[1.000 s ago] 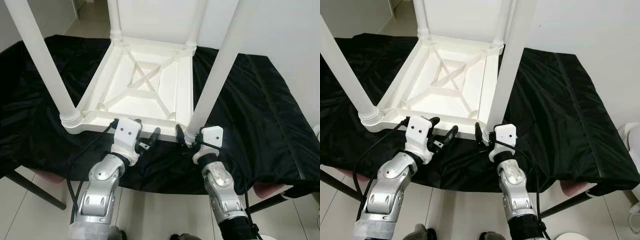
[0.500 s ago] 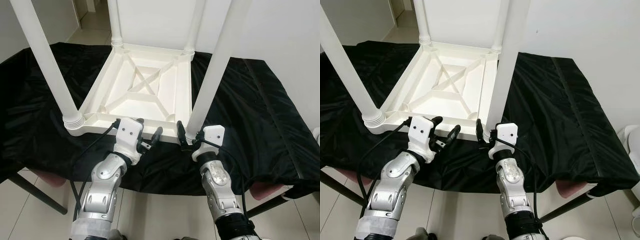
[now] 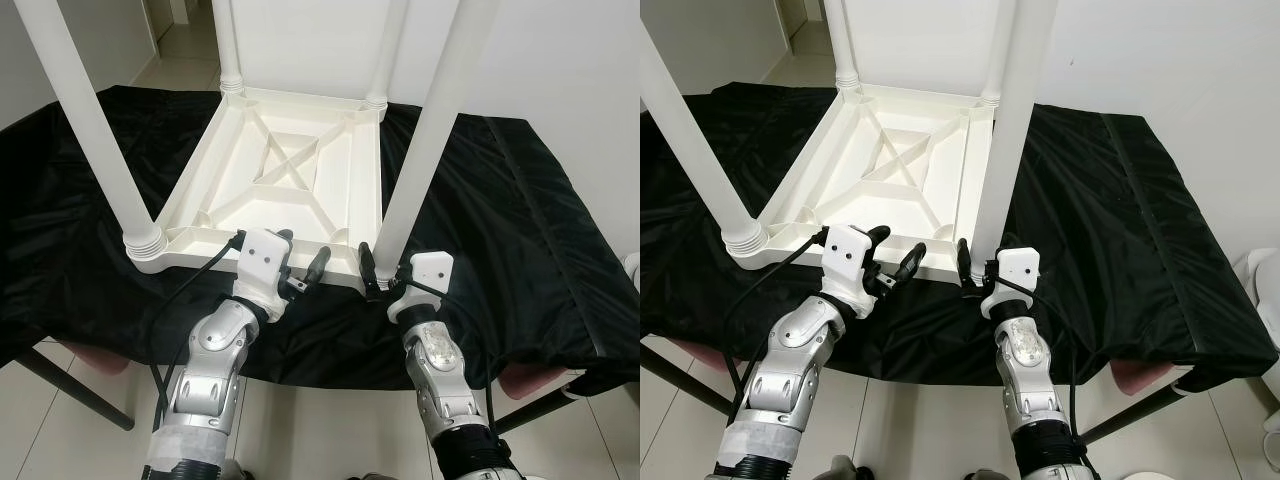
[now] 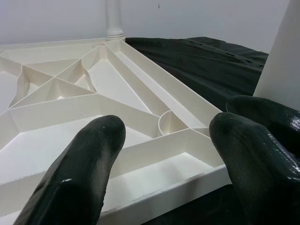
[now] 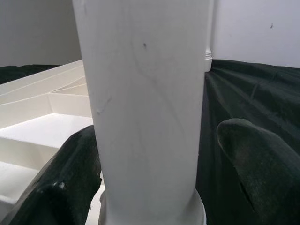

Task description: Building children table

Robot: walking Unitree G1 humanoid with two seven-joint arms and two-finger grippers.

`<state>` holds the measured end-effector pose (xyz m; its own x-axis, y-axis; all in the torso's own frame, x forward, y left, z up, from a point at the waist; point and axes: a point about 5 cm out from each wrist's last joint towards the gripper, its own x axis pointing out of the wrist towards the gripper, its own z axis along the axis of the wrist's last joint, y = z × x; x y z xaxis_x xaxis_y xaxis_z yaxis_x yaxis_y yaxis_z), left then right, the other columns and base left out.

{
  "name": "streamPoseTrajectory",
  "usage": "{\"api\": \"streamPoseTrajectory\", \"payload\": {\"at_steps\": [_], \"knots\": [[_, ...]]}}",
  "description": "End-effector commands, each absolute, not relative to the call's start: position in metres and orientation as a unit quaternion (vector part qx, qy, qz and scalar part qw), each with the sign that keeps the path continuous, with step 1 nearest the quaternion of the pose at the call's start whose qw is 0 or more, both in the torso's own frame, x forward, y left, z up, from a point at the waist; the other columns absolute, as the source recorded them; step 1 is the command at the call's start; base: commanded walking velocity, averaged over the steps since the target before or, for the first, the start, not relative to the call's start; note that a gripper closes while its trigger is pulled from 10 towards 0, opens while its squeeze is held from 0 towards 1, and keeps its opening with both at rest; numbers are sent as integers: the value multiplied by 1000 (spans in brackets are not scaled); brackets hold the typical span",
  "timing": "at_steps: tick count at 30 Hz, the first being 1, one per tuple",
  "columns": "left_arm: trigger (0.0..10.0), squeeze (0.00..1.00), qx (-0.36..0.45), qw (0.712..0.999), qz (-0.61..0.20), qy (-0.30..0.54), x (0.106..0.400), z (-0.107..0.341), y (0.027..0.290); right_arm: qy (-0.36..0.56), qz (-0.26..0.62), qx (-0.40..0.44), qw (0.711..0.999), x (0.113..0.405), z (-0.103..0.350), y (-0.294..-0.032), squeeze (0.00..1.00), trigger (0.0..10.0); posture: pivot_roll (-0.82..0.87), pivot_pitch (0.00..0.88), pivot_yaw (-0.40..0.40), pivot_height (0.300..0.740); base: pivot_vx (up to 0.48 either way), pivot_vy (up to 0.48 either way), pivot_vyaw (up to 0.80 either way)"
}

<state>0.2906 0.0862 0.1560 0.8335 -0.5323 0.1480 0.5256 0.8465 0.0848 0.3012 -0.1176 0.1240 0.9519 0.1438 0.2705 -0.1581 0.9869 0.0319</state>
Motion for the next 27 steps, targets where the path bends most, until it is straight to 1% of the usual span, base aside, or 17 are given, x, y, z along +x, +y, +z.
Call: {"api": "streamPoseTrajectory", "payload": {"at_steps": [1, 8, 12, 22, 24, 27], "knots": [[10000, 0, -3, 973, -216, -77, 293, 152, 86, -133, 74, 27, 988, 301, 121, -118, 0, 10000, -116, 56, 9, 740, 0, 0, 0], [10000, 0, 1, 972, -223, -77, 294, 152, 84, -133, 87, 22, 987, 300, 120, -115, 0, 10000, -113, 56, 13, 740, 0, 0, 0], [10000, 0, -10, 970, -231, -72, 291, 153, 84, -135, 93, 23, 986, 299, 120, -114, 0, 10000, -113, 55, 13, 740, 0, 0, 0], [10000, 0, 19, 965, -253, -62, 285, 148, 89, -127, 94, 25, 987, 301, 121, -121, 0, 10000, -116, 68, 13, 740, 0, 0, 0], [10000, 0, 35, 961, -267, -55, 279, 145, 93, -123, 114, 25, 986, 298, 121, -123, 0, 10000, -123, 81, 15, 740, 0, 0, 0], [10000, 0, 58, 950, -303, -48, 268, 143, 96, -125, 185, 11, 975, 293, 126, -120, 0, 10000, -131, 89, 12, 740, 0, 0, 0]]}}
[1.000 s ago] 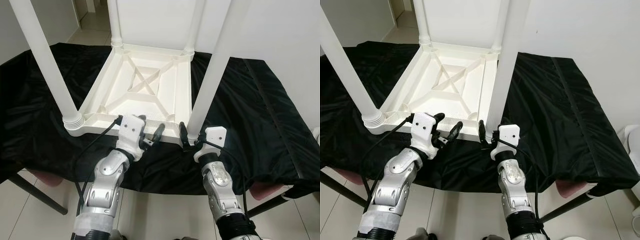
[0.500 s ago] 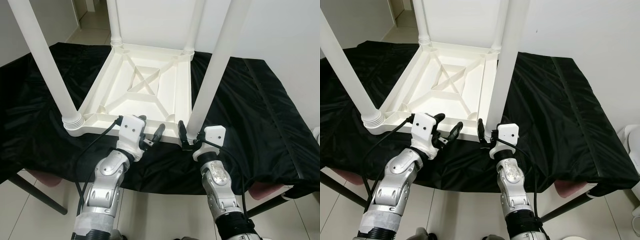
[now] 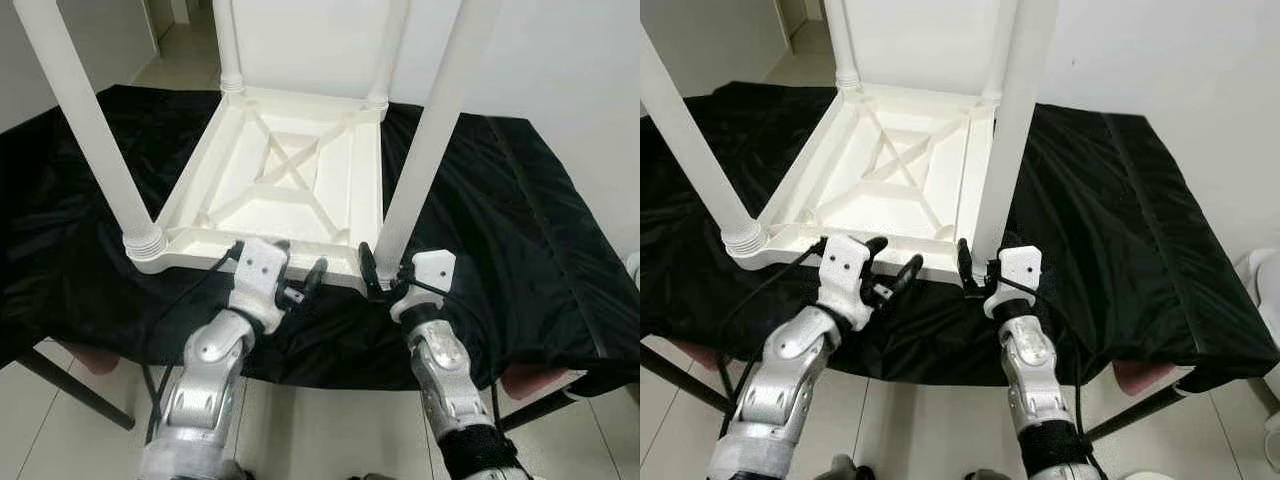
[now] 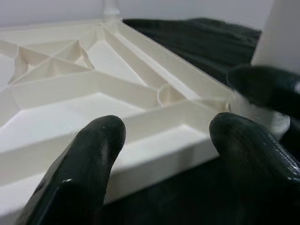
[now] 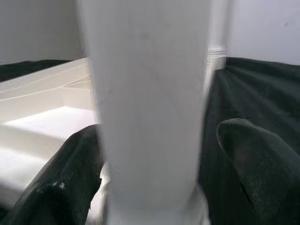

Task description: Building children table

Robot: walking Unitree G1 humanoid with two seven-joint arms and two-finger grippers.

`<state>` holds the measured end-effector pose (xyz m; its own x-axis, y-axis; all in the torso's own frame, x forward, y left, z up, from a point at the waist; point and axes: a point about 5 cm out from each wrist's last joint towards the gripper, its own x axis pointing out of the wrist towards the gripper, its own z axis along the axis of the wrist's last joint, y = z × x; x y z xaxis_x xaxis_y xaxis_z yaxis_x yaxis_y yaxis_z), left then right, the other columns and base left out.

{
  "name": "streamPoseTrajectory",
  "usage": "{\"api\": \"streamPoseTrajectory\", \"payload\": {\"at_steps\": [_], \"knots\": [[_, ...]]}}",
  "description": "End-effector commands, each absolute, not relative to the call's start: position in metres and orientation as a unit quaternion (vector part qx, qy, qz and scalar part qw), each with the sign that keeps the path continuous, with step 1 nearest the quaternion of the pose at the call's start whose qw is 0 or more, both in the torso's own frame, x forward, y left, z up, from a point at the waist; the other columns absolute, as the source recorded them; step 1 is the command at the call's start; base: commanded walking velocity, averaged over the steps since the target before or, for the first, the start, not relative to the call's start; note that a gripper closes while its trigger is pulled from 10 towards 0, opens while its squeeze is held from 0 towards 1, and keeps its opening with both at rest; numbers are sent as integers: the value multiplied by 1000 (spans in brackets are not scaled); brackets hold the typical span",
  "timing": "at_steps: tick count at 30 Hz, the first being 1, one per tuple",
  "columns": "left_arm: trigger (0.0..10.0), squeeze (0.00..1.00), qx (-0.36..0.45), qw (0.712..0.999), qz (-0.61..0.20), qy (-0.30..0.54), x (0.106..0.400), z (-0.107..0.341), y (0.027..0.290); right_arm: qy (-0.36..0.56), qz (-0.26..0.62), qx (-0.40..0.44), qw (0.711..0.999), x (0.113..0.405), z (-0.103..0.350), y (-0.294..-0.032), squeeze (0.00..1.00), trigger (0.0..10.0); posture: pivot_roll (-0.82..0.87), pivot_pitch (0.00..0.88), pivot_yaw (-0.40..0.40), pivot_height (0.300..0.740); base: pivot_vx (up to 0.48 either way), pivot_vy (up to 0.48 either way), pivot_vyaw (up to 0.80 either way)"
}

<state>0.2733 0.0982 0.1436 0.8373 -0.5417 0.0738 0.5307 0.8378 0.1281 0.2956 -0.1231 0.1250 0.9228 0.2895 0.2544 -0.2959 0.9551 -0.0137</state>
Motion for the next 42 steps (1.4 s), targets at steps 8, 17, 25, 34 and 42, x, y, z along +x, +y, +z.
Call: {"api": "streamPoseTrajectory", "payload": {"at_steps": [8, 17, 25, 34, 42], "knots": [[10000, 0, 80, 918, -386, -29, 251, 138, 95, -128, 255, -17, 958, 293, 132, -129, 0, 10000, -147, 94, 5, 740, 0, 0, 0], [10000, 0, 98, 886, -453, -14, 236, 140, 93, -106, 319, -74, 939, 300, 135, -145, 0, 10000, -156, 124, -3, 740, 0, 0, 0], [10000, 0, 109, 878, -466, -18, 235, 147, 91, -83, 363, -81, 925, 309, 131, -146, 0, 0, -145, 96, 47, 740, 0, 0, 0], [10000, 0, 125, 874, -470, -19, 241, 153, 100, -69, 366, -60, 926, 314, 128, -146, 0, 0, -139, 75, 63, 740, 0, 0, 0], [10000, 0, 125, 877, -464, -22, 243, 155, 97, -55, 348, -27, 936, 311, 127, -146, 0, 10000, -136, 76, 58, 740, 0, 0, 0]]}}
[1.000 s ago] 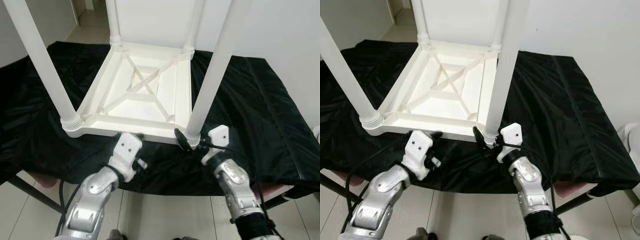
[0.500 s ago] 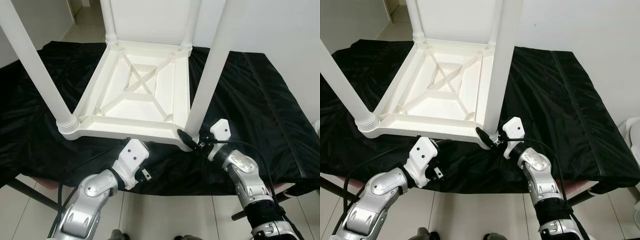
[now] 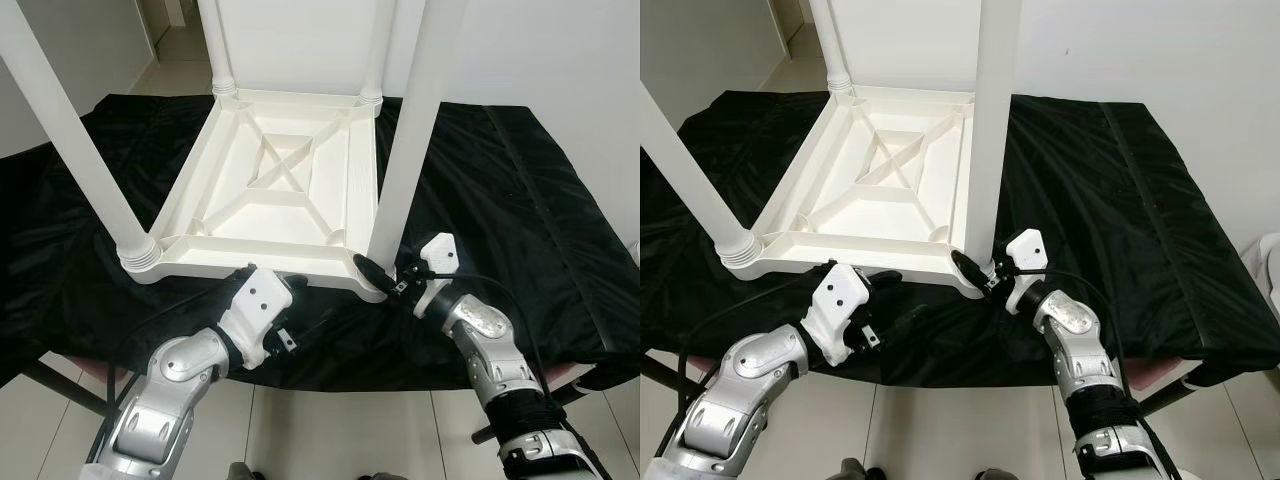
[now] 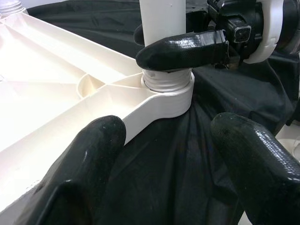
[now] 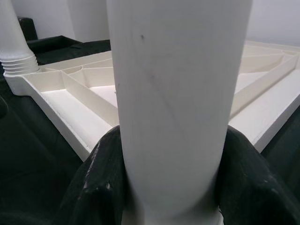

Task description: Building children table

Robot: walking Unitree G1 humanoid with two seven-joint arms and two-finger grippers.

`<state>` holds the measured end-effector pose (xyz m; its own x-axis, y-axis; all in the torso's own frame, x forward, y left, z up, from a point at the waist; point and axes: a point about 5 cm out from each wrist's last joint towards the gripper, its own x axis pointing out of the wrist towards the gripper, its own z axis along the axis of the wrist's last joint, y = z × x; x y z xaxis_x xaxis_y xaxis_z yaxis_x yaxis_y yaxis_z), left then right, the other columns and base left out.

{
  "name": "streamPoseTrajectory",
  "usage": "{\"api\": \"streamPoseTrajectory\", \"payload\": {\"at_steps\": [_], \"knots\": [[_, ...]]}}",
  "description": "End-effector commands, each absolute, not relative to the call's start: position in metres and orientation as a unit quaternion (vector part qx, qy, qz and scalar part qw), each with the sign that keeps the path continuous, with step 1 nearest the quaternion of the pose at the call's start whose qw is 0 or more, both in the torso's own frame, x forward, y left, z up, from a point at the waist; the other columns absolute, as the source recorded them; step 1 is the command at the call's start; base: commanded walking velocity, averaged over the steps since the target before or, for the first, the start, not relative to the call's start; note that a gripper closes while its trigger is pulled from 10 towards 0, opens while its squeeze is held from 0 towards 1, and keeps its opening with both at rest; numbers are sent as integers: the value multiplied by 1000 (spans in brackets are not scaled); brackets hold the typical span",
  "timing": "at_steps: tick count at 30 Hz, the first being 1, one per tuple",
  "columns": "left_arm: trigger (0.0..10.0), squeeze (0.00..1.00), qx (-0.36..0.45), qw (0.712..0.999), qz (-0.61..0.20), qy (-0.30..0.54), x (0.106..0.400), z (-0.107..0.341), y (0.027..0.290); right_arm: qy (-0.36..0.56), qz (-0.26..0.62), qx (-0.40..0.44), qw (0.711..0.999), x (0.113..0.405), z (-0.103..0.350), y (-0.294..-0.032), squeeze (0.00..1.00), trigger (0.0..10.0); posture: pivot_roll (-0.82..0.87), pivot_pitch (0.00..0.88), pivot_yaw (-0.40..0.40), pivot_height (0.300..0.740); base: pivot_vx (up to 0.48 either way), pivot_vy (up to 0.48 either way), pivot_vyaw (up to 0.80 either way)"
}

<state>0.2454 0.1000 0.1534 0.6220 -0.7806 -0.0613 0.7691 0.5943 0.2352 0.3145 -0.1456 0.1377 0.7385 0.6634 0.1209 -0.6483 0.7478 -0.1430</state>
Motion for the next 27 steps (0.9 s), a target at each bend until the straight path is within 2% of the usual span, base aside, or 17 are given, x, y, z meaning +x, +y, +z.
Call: {"api": "streamPoseTrajectory", "payload": {"at_steps": [1, 14, 20, 25, 27], "knots": [[10000, 0, 123, 878, -462, -23, 243, 155, 97, -61, 339, -23, 939, 311, 129, -146, 0, 10000, -137, 78, 55, 740, 0, 0, 0], [10000, 0, 96, 893, -439, -29, 255, 156, 99, -96, 248, 1, 964, 301, 132, -140, 0, 10000, -153, 70, 30, 740, 0, 0, 0], [10000, 0, 88, 896, -433, -33, 254, 153, 93, -78, 156, 3, 985, 295, 121, -135, 0, 10000, -152, 67, 1, 740, 0, 0, 0], [10000, 0, 93, 896, -432, -33, 251, 151, 91, -58, 24, -2, 998, 294, 117, -135, 0, 10000, -131, 63, -24, 740, 0, 0, 0], [10000, 0, 91, 898, -429, -34, 251, 151, 91, -53, 15, 1, 999, 293, 116, -132, 0, 10000, -131, 63, -24, 740, 0, 0, 0]]}}
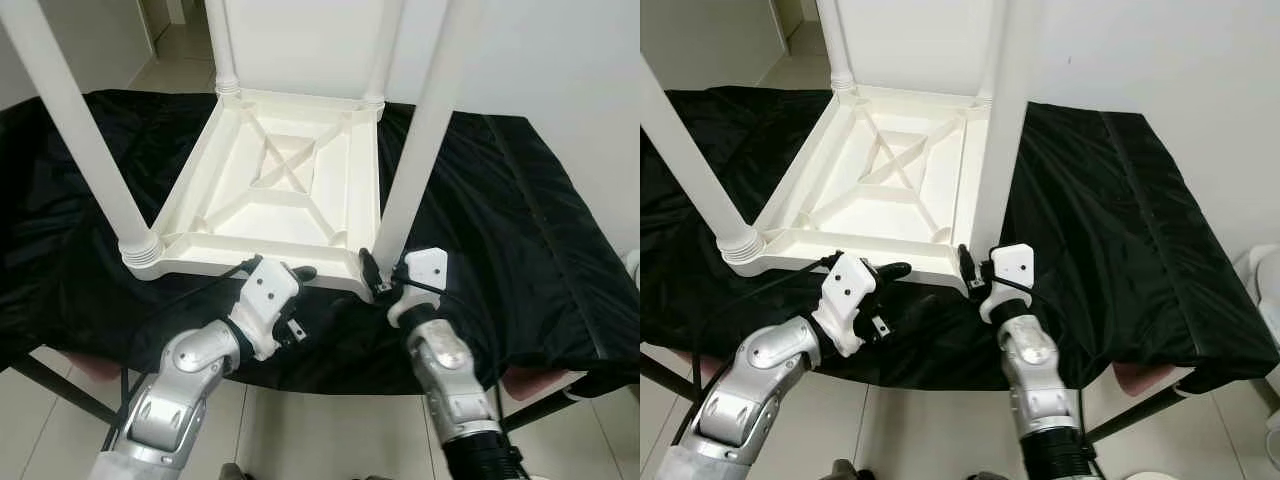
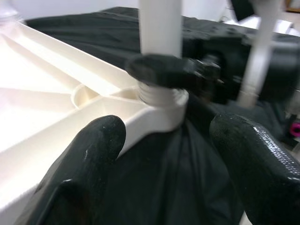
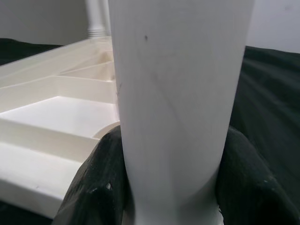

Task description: Building children table

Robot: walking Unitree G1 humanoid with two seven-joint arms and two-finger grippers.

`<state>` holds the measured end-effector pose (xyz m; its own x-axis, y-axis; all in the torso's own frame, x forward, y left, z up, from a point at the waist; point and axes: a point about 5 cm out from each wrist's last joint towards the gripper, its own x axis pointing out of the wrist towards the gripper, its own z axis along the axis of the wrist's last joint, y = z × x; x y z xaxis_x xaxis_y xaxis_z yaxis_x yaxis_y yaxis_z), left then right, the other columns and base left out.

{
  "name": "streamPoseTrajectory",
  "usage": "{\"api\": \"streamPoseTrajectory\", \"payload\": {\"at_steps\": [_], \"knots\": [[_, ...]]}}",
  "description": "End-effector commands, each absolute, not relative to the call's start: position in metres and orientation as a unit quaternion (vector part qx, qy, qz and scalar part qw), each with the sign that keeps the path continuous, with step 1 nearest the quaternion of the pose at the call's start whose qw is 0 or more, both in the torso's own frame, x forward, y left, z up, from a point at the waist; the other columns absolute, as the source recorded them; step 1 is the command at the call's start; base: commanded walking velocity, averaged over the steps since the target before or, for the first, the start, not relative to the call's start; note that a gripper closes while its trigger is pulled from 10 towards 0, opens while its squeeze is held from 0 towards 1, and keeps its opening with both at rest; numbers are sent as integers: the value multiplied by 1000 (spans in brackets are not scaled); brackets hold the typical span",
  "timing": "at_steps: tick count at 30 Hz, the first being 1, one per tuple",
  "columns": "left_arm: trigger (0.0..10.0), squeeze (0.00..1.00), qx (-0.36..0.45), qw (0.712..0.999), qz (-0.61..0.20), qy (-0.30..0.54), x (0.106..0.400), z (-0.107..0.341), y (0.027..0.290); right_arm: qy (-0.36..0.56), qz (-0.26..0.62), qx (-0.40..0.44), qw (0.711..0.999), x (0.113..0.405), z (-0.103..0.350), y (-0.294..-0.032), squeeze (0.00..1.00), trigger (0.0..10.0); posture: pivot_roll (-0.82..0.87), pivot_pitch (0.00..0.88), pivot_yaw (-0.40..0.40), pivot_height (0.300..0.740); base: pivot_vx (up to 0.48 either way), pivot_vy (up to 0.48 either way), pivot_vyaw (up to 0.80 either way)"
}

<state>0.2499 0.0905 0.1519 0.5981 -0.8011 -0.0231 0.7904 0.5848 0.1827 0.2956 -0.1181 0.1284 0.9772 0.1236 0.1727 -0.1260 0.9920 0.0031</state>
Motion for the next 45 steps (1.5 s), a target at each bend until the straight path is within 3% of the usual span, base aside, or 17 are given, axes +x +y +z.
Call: {"api": "streamPoseTrajectory", "payload": {"at_steps": [1, 9, 10, 19, 20, 21, 29, 31, 45], "knots": [[10000, 0, 91, 898, -429, -34, 251, 151, 91, -53, 15, 1, 999, 293, 116, -132, 0, 10000, -131, 63, -24, 740, 0, 0, 0], [10000, 0, 90, 899, -428, -34, 249, 153, 92, -68, 32, 13, 997, 291, 120, -124, 0, 10000, -113, 75, -16, 740, 0, 0, 0], [10000, 0, 90, 898, -430, -33, 248, 153, 93, -80, 49, 20, 995, 289, 122, -124, 1000, 10000, -114, 80, -9, 740, 0, 0, 0], [10000, 0, 96, 894, -436, -34, 248, 155, 93, -111, 124, 26, 986, 287, 133, -131, 1000, 10000, -113, 81, -2, 740, 0, 0, 0], [10000, 0, 98, 893, -438, -33, 248, 154, 93, -109, 143, 7, 984, 290, 134, -136, 718, 10000, -110, 82, -3, 740, 0, 0, 0], [10000, 0, 104, 892, -439, -33, 248, 154, 92, -103, 159, -13, 982, 293, 133, -140, 0, 10000, -107, 86, -7, 740, 0, 0, 0], [10000, 0, 110, 892, -437, -29, 248, 154, 92, -87, 246, -52, 964, 305, 133, -148, 0, 10000, -95, 106, -11, 740, 0, 0, 0], [10000, 0, 111, 891, -439, -29, 247, 155, 91, -77, 308, -59, 946, 311, 134, -146, 0, 10000, -93, 106, -10, 740, 0, 0, 0], [10000, 0, 97, 892, -441, -25, 251, 157, 87, -55, 384, -89, 917, 329, 138, -143, 0, 10000, -93, 79, 11, 740, 0, 0, 0]]}}
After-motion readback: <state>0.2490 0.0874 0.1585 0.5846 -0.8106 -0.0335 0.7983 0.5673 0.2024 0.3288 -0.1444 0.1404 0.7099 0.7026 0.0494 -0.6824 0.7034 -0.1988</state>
